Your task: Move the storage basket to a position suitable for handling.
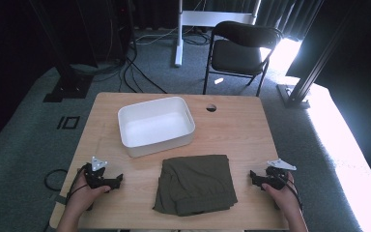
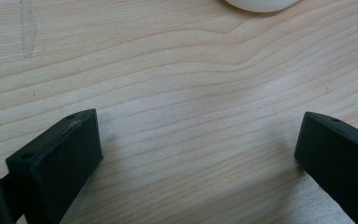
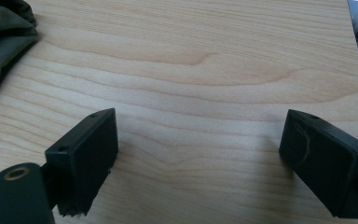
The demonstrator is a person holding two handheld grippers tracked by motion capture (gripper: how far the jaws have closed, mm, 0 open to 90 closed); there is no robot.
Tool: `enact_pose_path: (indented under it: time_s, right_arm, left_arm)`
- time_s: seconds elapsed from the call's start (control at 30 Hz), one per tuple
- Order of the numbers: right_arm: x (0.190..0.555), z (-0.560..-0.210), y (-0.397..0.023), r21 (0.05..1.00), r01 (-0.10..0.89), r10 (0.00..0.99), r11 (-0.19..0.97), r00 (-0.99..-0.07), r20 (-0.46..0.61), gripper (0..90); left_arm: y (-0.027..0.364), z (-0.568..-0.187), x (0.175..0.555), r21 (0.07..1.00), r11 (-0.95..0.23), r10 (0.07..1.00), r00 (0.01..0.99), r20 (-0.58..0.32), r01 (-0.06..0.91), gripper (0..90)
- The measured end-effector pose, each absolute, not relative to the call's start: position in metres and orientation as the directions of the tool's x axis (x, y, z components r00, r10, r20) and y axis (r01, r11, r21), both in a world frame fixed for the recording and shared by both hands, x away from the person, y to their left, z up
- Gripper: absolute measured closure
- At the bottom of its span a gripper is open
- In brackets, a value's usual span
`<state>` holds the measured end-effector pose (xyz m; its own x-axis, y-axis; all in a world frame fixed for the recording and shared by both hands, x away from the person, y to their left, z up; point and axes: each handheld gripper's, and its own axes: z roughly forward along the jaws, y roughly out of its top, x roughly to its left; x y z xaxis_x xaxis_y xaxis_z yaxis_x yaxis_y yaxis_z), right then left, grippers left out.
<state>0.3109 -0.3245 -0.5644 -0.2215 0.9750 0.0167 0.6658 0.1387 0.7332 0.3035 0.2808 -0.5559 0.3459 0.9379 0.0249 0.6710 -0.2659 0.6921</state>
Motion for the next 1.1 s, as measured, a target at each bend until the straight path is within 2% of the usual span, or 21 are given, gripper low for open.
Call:
enact_pose_path:
  time_s: [0.53, 0.7, 1.1]
  right_arm:
    - [0.313, -0.563, -0.322, 0.729, 0.664, 0.966, 0.167, -0.258, 0.014, 11.3]
    - [0.319, -0.559, -0.315, 0.741, 0.643, 0.960, 0.195, -0.281, -0.008, 11.3]
    - [0.343, -0.545, -0.292, 0.776, 0.600, 0.945, 0.197, -0.326, 0.012, 11.3]
  left_arm:
    - [0.282, -0.556, 0.304, 0.691, -0.310, 0.914, 0.406, 0.026, 0.654, 1.7]
    - [0.281, -0.554, 0.305, 0.683, -0.322, 0.911, 0.410, 0.036, 0.655, 1.7]
    - [0.278, -0.551, 0.312, 0.684, -0.316, 0.912, 0.408, 0.029, 0.658, 1.7]
